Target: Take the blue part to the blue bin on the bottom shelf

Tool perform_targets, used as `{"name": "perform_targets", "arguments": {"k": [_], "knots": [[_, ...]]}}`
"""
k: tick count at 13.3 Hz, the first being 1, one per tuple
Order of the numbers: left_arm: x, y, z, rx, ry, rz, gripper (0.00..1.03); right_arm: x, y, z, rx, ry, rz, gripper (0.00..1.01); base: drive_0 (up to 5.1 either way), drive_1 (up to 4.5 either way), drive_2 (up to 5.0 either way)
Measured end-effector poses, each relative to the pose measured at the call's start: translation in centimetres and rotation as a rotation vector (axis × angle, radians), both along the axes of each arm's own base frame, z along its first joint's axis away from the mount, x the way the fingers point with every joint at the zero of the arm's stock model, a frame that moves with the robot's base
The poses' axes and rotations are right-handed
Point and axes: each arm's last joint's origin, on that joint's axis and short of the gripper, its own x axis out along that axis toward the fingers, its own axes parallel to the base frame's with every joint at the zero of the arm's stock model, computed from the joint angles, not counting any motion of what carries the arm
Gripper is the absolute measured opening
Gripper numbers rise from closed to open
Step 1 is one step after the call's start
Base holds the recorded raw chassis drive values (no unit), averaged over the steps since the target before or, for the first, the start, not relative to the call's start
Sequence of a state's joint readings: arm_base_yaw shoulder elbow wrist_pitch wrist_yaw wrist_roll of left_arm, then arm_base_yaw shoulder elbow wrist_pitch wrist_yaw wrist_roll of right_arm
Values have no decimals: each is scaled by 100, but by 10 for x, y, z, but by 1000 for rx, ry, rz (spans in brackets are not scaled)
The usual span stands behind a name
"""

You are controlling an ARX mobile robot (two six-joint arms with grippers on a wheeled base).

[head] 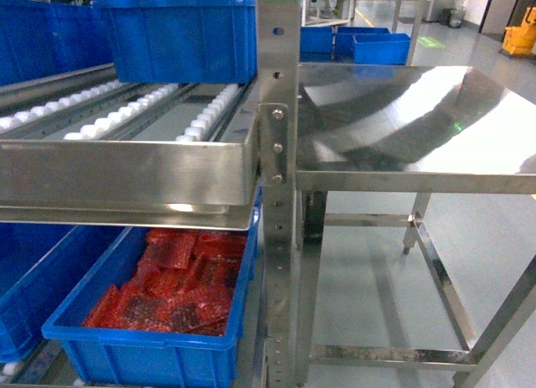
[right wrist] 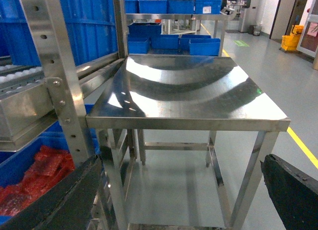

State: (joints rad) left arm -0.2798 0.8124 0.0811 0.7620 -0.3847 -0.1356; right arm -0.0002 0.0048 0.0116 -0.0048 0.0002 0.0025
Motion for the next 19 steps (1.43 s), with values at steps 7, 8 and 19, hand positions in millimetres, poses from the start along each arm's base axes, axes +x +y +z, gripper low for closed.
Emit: {"name": "perform_targets", "arguments": {"k": [7,8,19], "knots": [[0,0,0,0,0,0,43,0,0,0,0,0,0,98,-505,238,238],[0,0,0,0,0,1,43,0,0,0,0,0,0,98,-494,247,247],[0,0,0,0,0,0,43,0,0,0,0,2,-1,98,-498,243,243]]}}
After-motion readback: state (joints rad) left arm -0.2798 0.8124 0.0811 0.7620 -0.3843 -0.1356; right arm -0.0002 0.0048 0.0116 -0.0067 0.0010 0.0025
